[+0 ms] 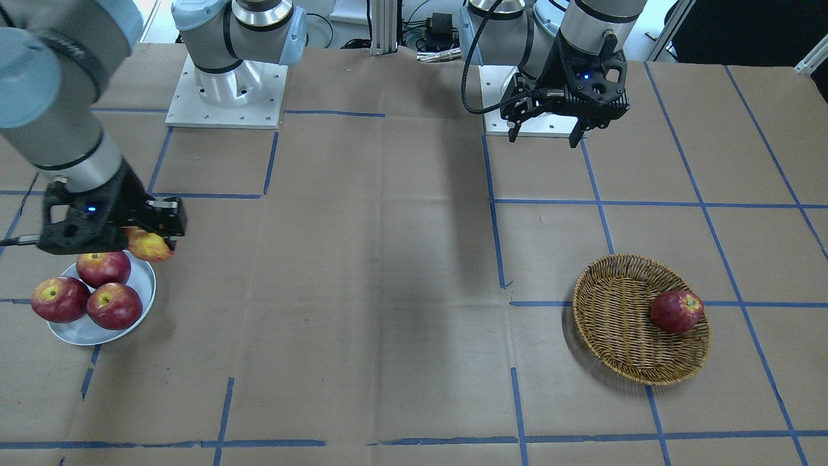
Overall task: Transfer apple from basket to plate
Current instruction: 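Carry the striped apple with the right gripper over the blue plate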
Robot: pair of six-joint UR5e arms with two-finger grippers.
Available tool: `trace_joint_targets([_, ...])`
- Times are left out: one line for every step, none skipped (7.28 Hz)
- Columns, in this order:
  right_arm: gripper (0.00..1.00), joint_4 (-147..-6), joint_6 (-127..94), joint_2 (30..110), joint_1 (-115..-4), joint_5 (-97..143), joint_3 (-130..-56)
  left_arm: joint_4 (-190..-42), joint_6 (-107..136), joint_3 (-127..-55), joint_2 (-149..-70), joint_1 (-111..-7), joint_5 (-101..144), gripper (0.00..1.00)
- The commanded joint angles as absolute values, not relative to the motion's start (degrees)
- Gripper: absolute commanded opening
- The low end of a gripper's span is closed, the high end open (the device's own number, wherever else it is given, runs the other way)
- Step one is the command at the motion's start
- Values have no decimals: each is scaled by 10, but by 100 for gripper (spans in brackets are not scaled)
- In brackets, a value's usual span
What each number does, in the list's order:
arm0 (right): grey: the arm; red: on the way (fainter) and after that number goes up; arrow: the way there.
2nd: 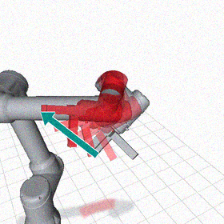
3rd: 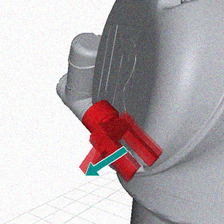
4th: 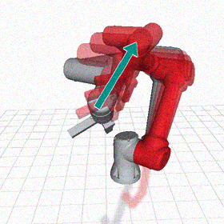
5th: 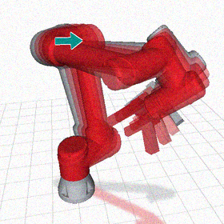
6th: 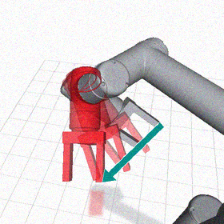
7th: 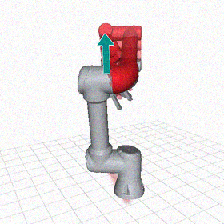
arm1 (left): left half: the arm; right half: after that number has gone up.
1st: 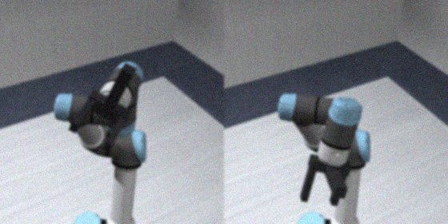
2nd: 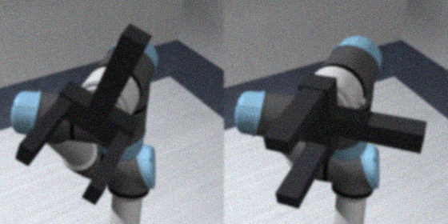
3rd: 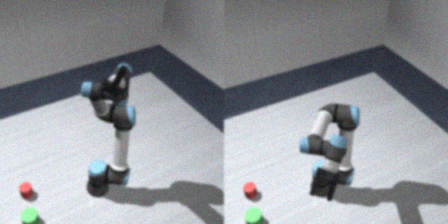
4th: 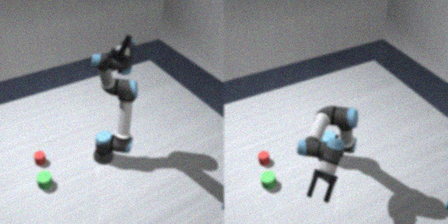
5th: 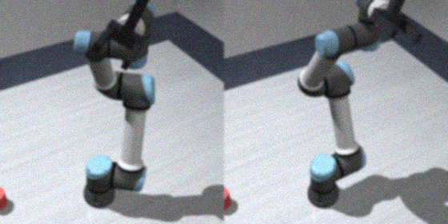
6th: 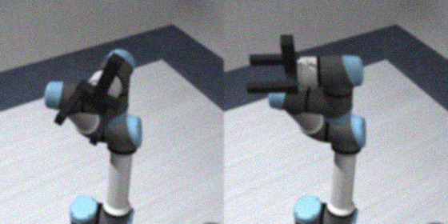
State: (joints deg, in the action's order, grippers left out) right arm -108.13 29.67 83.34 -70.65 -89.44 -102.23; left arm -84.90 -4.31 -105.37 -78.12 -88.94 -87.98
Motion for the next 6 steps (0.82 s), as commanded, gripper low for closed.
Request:
trace_joint_targets([52, -1140, 372, 811, -661, -894, -1055, -849, -42, -1058, -780, -889, -880, 99])
trace_joint_targets([52, -1181, 390, 786, -659, -897, -1061, -849, -43, -1058, -780, -889, -880, 99])
trace_joint_targets([52, -1195, 393, 767, -646, -897, -1063, -849, -43, -1058, -780, -889, -880, 99])
trace_joint_targets([53, -1200, 407, 752, -623, -895, -1063, -849, -43, -1058, -780, -889, -880, 99])
trace_joint_targets([53, -1209, 407, 740, -616, -896, -1064, -849, -43, -1059, -780, -889, -880, 99])
trace_joint_targets([53, -1209, 406, 740, -616, -896, -1065, -849, -43, -1059, -780, -889, -880, 99])
